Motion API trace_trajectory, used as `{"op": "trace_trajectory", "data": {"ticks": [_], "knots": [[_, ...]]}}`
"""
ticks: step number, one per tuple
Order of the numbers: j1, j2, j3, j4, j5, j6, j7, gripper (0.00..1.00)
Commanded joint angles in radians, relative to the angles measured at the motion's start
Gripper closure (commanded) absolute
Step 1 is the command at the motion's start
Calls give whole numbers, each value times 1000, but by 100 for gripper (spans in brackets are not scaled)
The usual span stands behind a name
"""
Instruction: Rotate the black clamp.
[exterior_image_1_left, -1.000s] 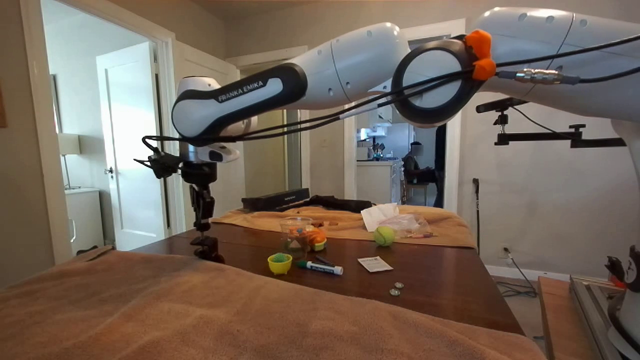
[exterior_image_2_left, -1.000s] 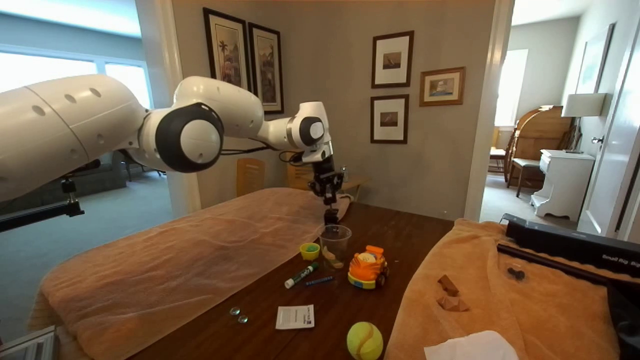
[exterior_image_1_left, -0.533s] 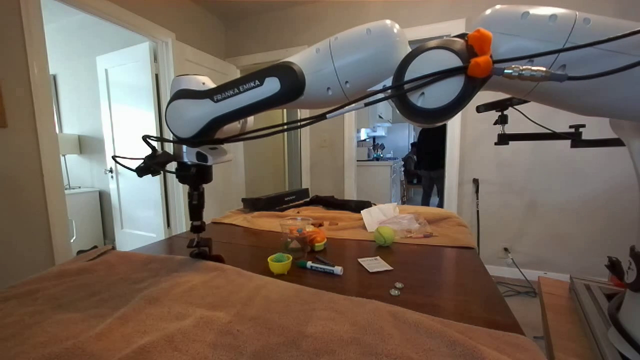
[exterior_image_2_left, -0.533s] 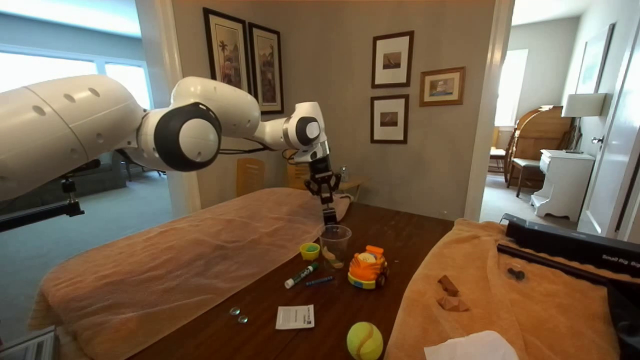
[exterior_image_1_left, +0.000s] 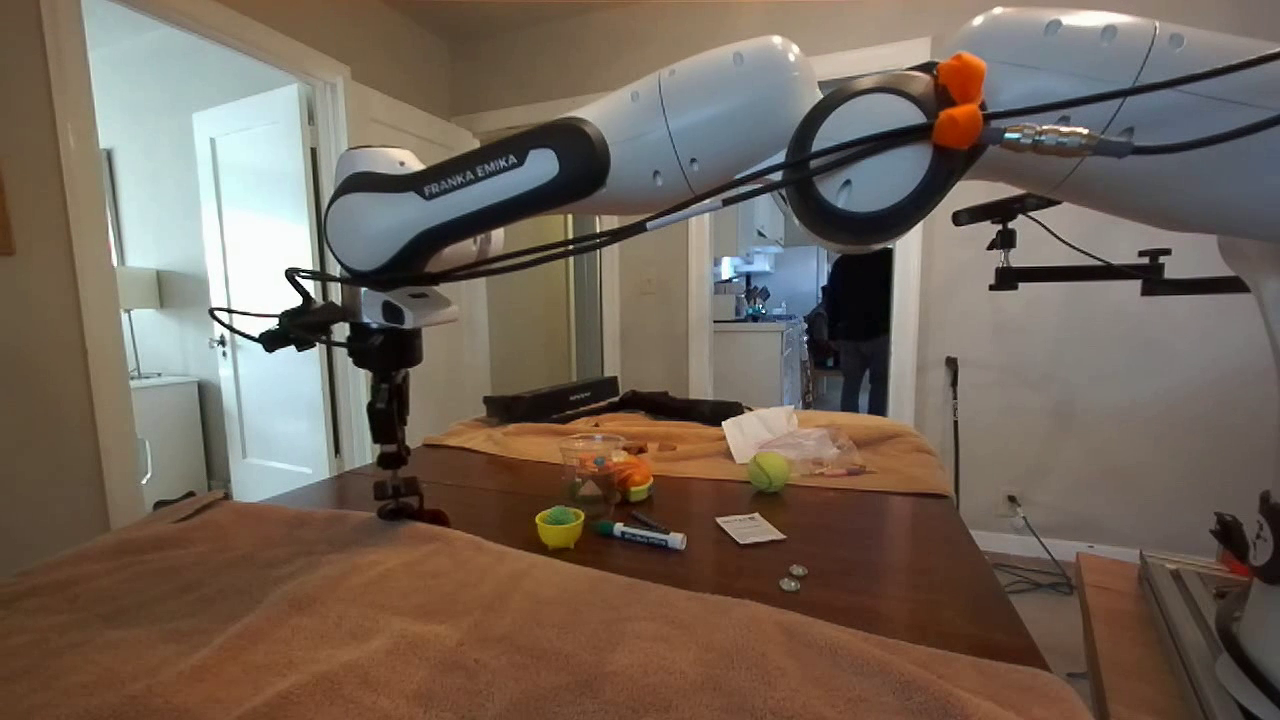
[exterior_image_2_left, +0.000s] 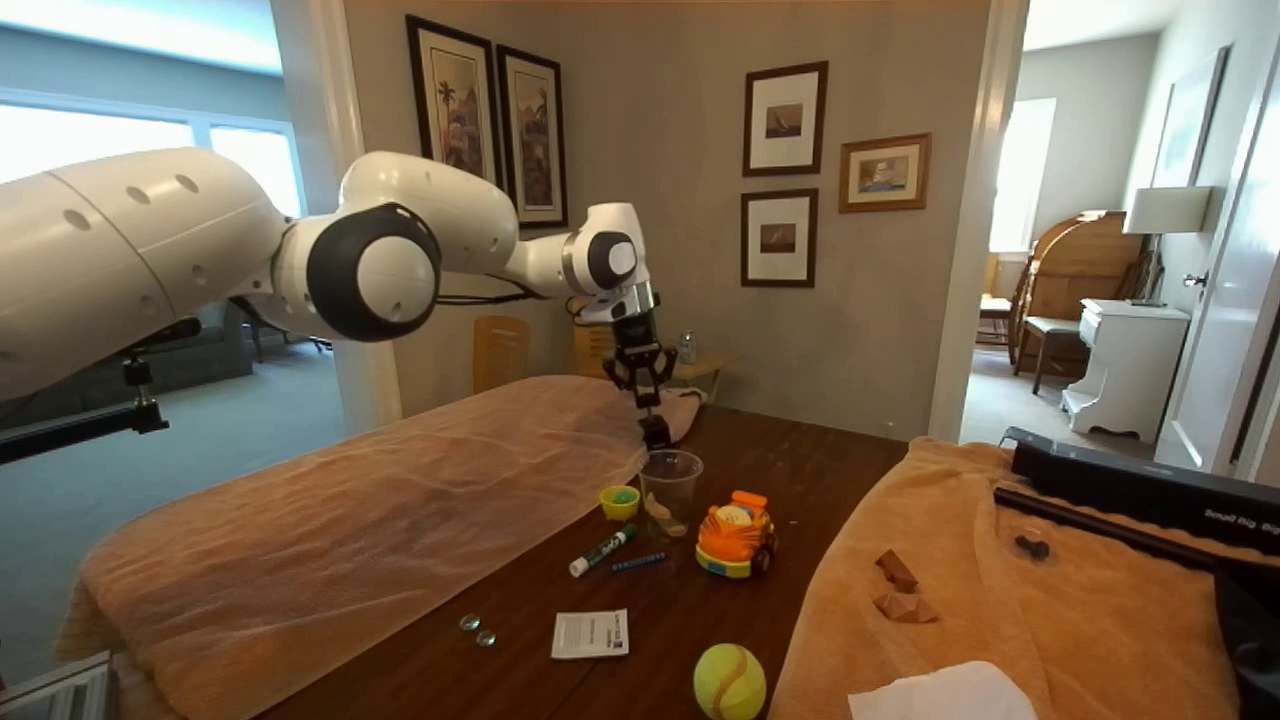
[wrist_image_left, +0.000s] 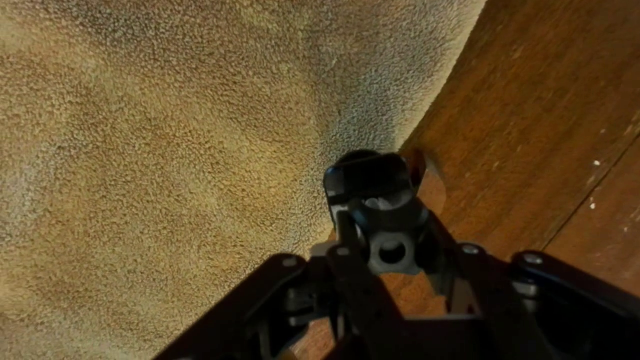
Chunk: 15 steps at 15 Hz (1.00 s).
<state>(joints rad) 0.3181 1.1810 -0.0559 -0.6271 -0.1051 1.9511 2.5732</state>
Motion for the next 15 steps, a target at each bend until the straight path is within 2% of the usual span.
{"op": "trace_trajectory", "data": {"ticks": [1,2,4,8,9,12,15], "knots": [[-1,-16,18,-43,19,-14,15,91],[-1,-14,16,-44,8,18,-9,41],[-6,-19,24,-52,1,42,-80,34],[-34,-45,62,-95,13,116,-278,5],[-44,-49,76,-99,15,138,-339,1],[-84,-76,136,-117,29,149,-522,0],[-132,-108,205,-137,43,104,-696,0]]}}
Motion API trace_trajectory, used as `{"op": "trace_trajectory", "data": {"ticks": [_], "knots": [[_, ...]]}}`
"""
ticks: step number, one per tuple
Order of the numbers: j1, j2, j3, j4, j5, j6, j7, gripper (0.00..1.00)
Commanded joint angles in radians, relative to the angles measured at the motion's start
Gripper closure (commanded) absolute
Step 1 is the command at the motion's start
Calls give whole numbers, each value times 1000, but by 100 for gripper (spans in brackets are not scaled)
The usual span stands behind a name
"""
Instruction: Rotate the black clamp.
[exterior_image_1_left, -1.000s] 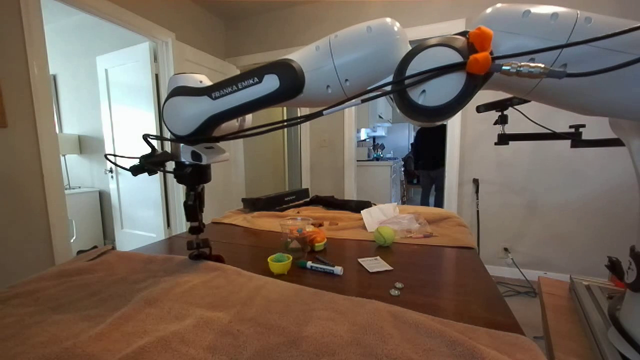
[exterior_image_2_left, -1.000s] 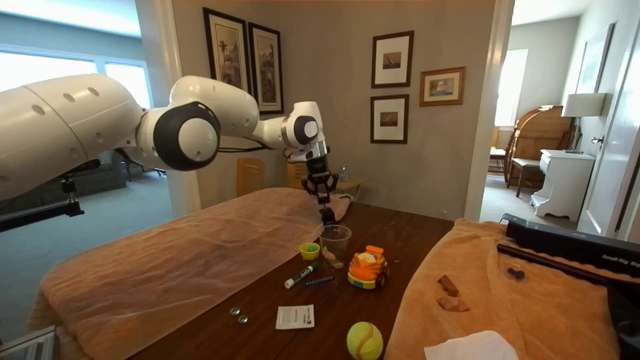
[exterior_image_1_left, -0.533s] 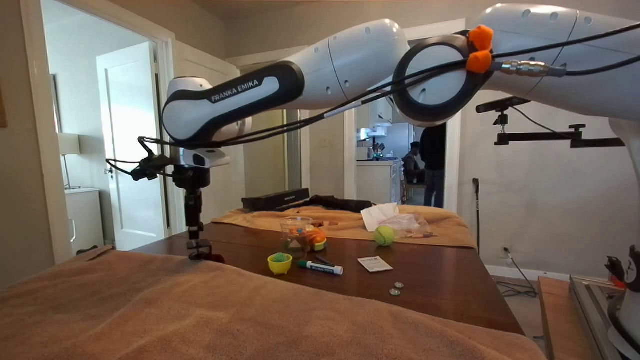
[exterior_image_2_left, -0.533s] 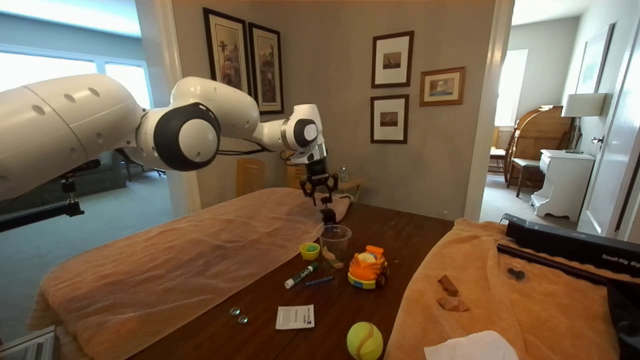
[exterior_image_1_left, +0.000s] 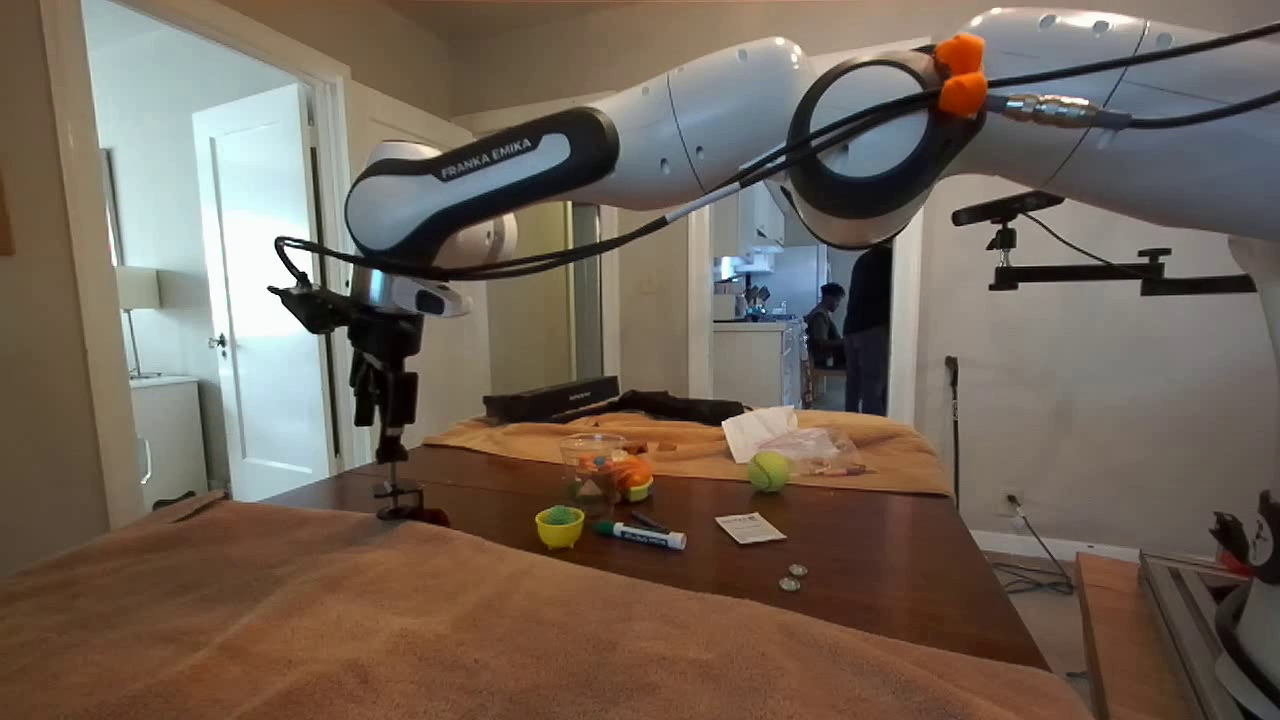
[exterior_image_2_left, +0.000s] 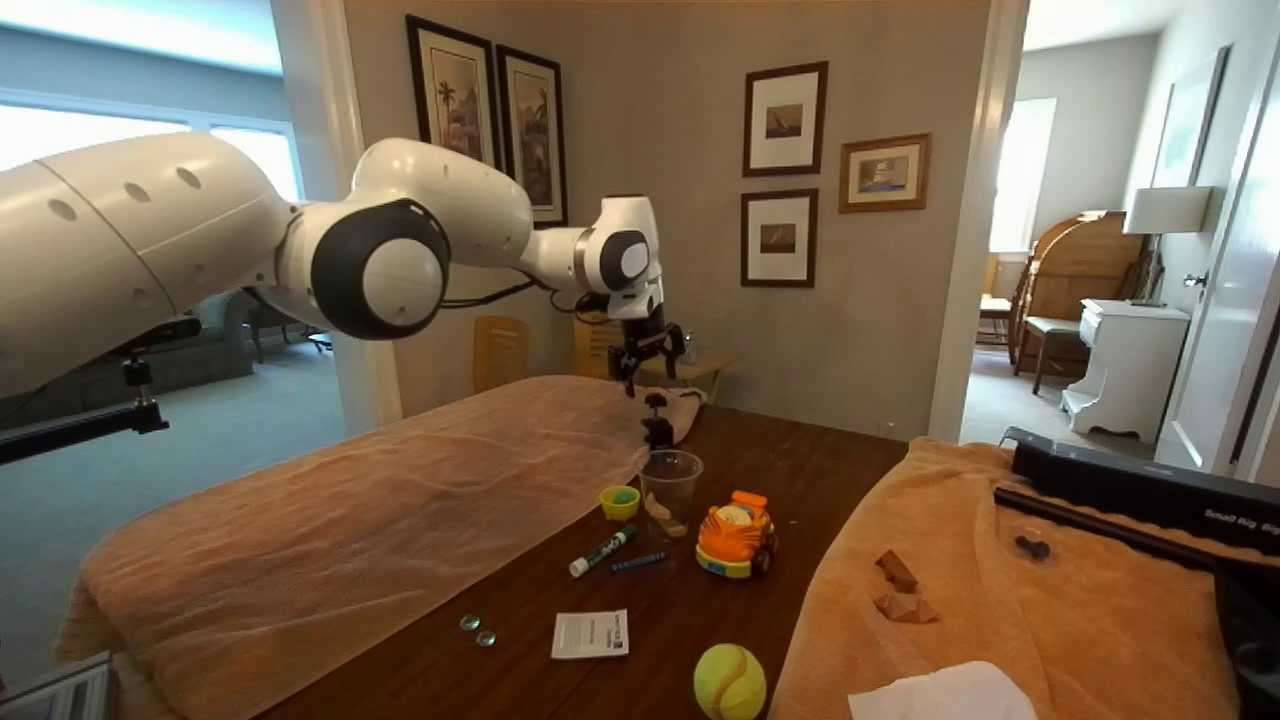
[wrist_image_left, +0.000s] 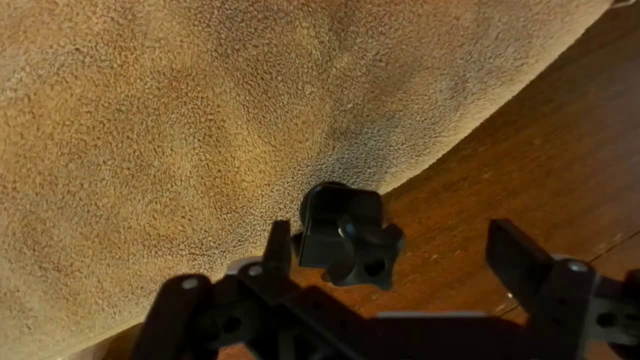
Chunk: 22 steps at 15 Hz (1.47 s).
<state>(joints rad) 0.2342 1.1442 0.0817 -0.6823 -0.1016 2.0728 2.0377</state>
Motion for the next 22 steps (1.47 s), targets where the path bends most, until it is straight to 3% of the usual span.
{"op": "trace_trajectory", "data": {"ticks": [1,7,8,12,22], "knots": [[-65,-77,89,-83,42,-31,-217,0],[-159,-114,204,-115,49,-149,-531,0],[-126,-62,168,-49,17,-108,-441,0],[-145,-71,193,-53,18,-144,-506,0],[-109,-61,225,-3,-15,-426,-966,0]]}}
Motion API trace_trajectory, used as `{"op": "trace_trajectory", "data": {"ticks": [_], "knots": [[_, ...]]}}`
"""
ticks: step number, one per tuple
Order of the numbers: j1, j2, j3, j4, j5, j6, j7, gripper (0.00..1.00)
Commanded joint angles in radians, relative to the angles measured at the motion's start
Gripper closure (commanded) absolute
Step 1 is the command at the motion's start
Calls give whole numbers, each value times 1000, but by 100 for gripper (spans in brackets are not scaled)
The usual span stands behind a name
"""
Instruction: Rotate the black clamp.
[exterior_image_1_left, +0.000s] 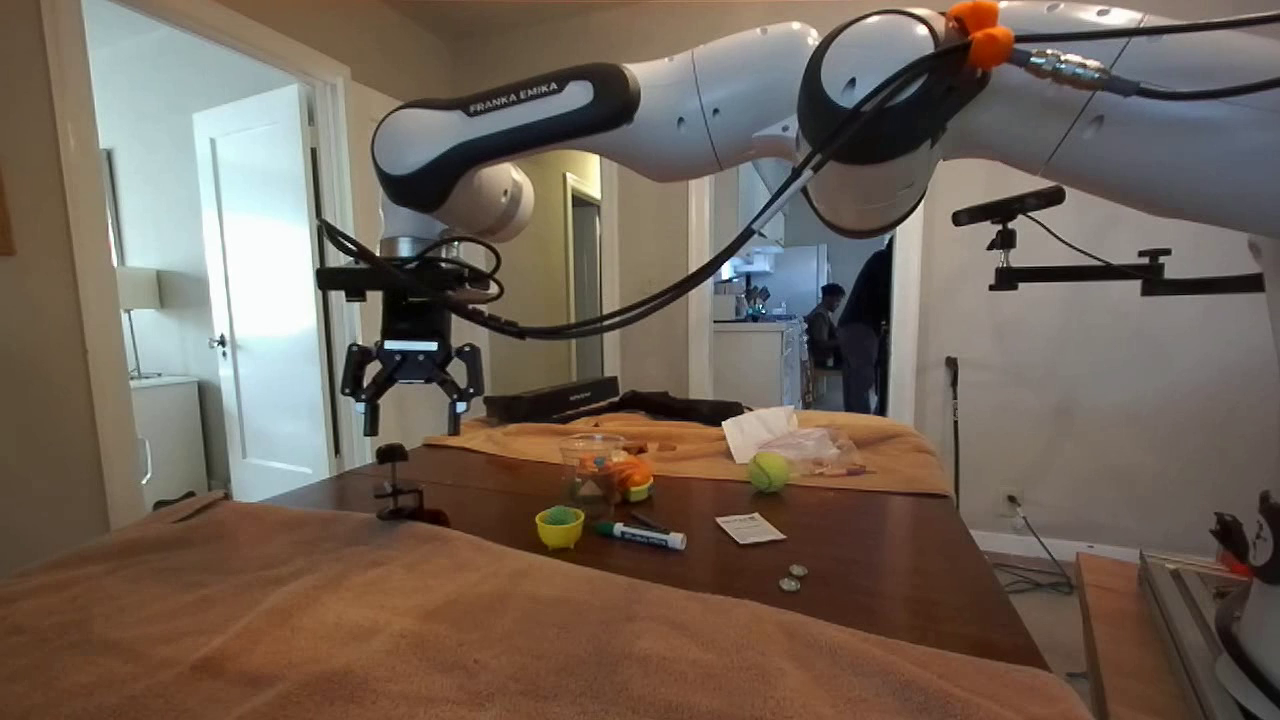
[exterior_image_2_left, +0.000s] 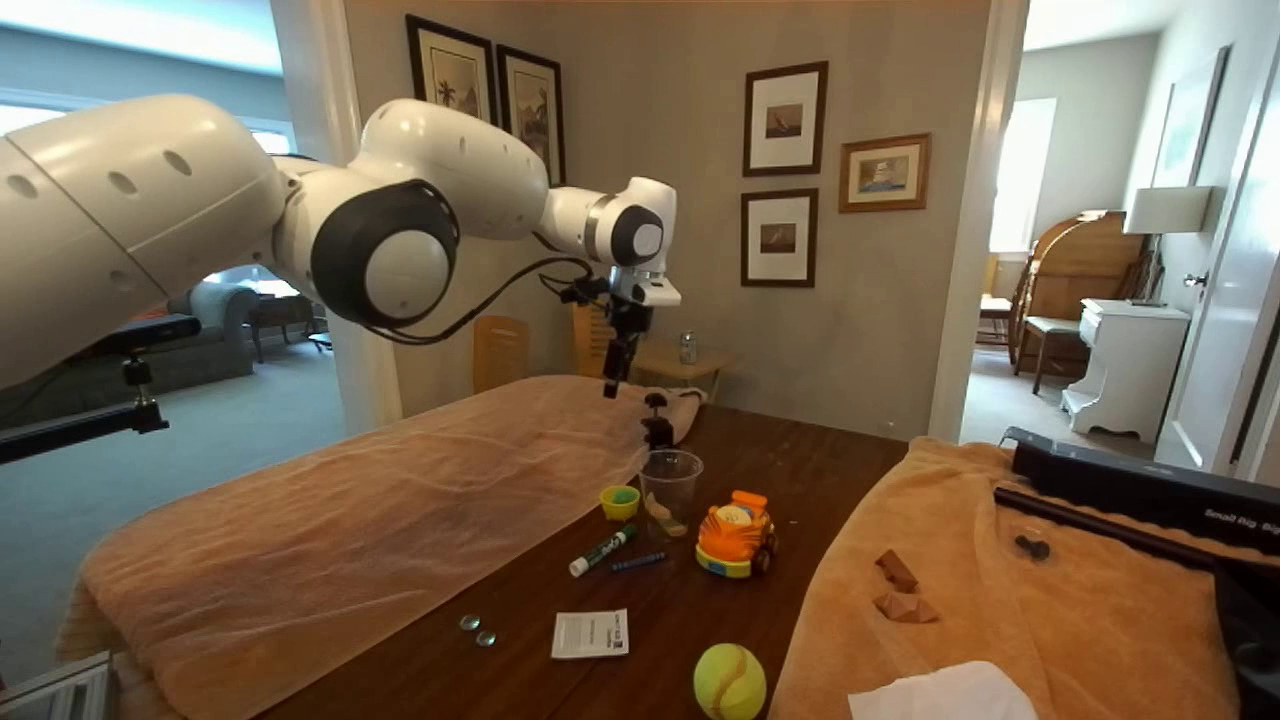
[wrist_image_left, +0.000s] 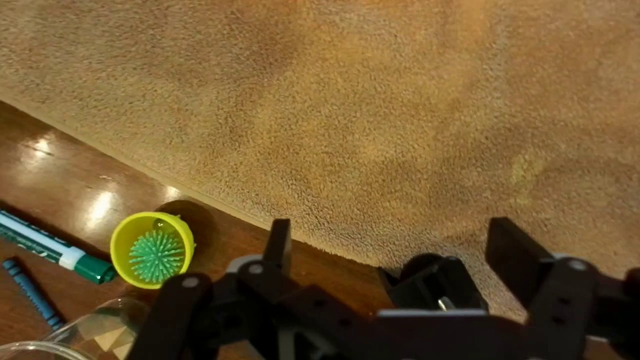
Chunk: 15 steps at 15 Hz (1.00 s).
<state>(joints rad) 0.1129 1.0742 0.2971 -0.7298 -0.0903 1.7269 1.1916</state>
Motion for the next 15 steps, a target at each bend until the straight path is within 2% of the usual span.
{"op": "trace_trajectory", "data": {"ticks": [1,3,4,8,10,15], "knots": [[19,11,7,55,-32,-106,-166,0],[32,14,1,80,-48,-154,-258,0],[17,0,0,24,-17,-96,-180,0],[24,0,0,39,-24,-124,-237,0],[27,5,-1,55,-45,-150,-318,0],[47,12,-12,81,-118,-132,-569,0]]}}
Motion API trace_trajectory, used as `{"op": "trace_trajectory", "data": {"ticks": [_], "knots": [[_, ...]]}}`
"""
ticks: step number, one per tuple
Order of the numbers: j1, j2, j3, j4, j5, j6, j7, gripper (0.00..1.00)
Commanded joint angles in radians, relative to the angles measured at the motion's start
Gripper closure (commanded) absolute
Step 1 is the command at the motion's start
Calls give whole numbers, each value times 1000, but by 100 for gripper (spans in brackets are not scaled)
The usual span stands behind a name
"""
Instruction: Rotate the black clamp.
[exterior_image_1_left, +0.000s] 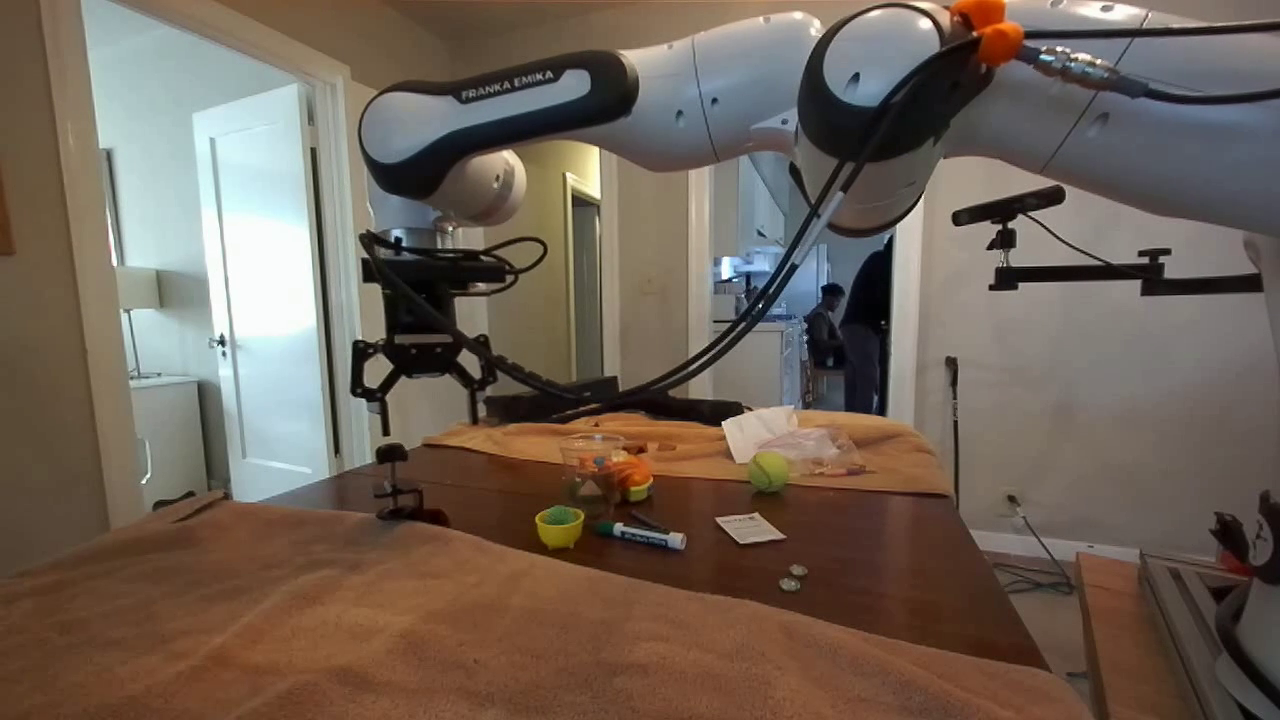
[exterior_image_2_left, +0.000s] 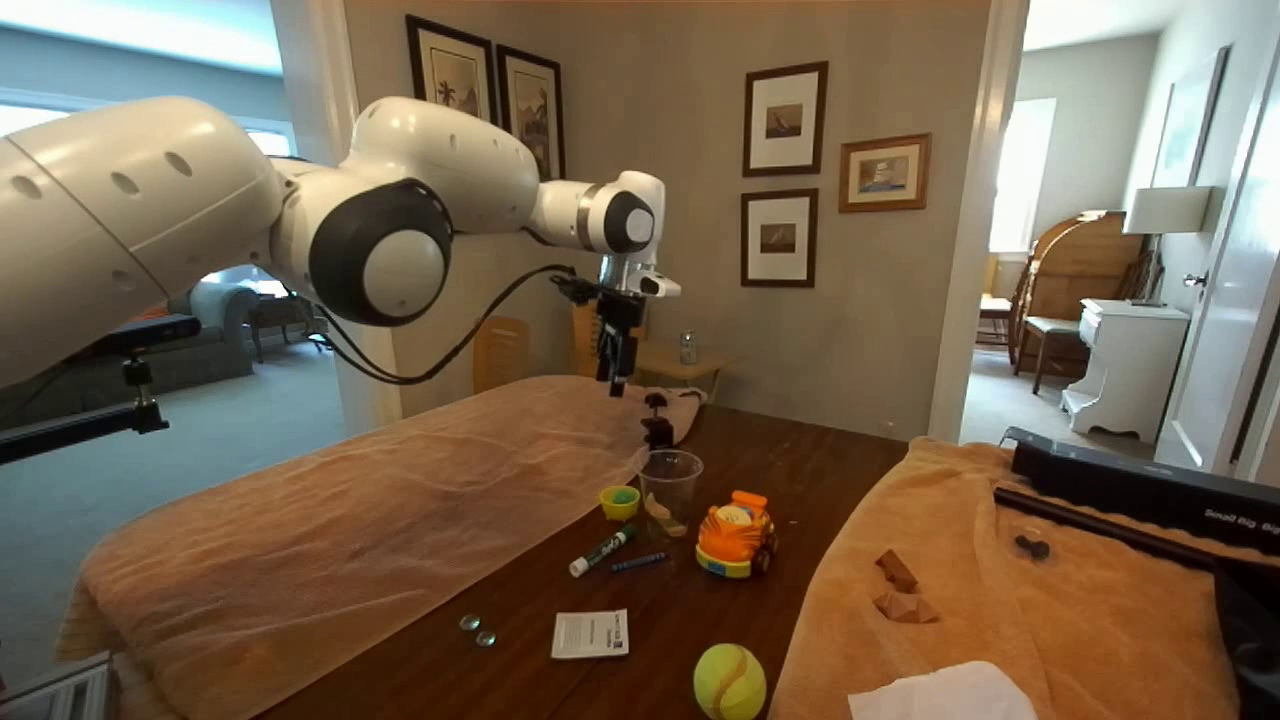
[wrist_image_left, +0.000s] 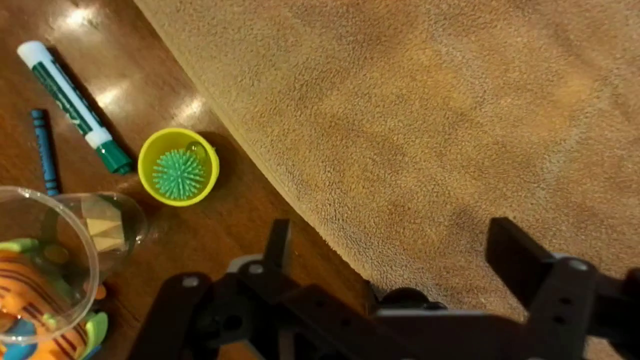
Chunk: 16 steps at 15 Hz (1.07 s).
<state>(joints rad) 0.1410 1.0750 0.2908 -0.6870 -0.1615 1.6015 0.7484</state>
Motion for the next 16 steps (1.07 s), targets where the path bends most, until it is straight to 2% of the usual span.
{"op": "trace_trajectory", "data": {"ticks": [1,4,5,6,11,12,16], "knots": [[20,14,-3,41,-54,-10,-177,0],[28,23,-3,55,-72,39,-316,0],[33,28,-10,64,-79,83,-332,0],[17,1,-4,12,-44,44,-273,0],[16,3,-5,10,-45,53,-280,0],[24,9,-16,16,-73,94,-316,0],[24,26,-29,48,-84,114,-448,0]]}}
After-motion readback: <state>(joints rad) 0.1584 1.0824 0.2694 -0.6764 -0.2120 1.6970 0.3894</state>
